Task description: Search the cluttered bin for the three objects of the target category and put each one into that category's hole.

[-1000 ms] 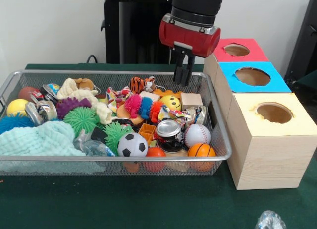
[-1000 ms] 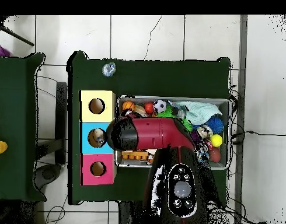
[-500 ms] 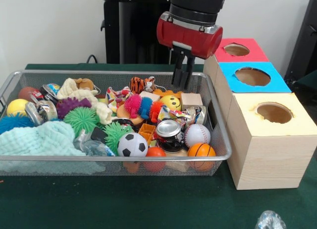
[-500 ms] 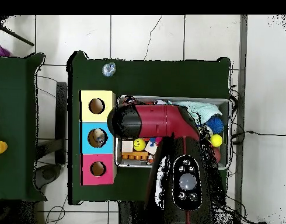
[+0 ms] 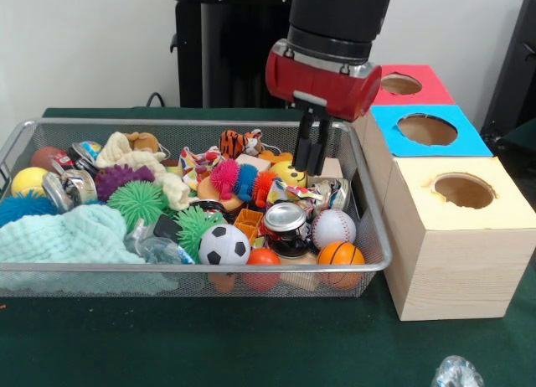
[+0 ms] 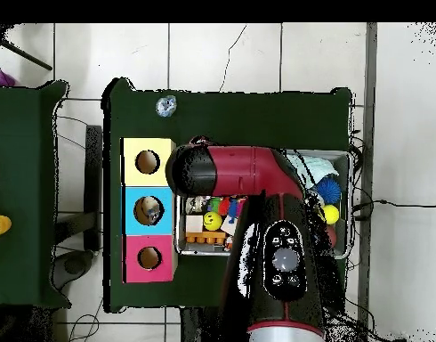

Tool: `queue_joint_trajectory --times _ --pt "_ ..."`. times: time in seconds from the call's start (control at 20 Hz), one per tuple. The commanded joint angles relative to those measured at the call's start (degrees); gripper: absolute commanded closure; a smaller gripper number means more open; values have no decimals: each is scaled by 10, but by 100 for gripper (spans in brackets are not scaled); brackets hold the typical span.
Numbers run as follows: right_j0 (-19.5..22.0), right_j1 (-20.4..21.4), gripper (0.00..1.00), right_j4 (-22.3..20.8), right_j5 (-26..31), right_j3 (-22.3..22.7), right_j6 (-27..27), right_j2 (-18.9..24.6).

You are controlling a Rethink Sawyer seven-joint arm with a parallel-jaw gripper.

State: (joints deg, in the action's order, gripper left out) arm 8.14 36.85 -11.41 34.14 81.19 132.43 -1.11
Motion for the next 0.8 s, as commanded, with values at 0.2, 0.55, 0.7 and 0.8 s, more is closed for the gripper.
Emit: queue_joint_trajectory --times 0.2,0.55,0.7,0.8 --pt "-13 -58 100 -20 -24 2 6 37" --pt "-34 -70 100 -17 11 -42 10 23" --pt "-31 -85 100 -8 41 -97 0 27" --pt "-26 -96 100 -5 61 -138 -11 29"
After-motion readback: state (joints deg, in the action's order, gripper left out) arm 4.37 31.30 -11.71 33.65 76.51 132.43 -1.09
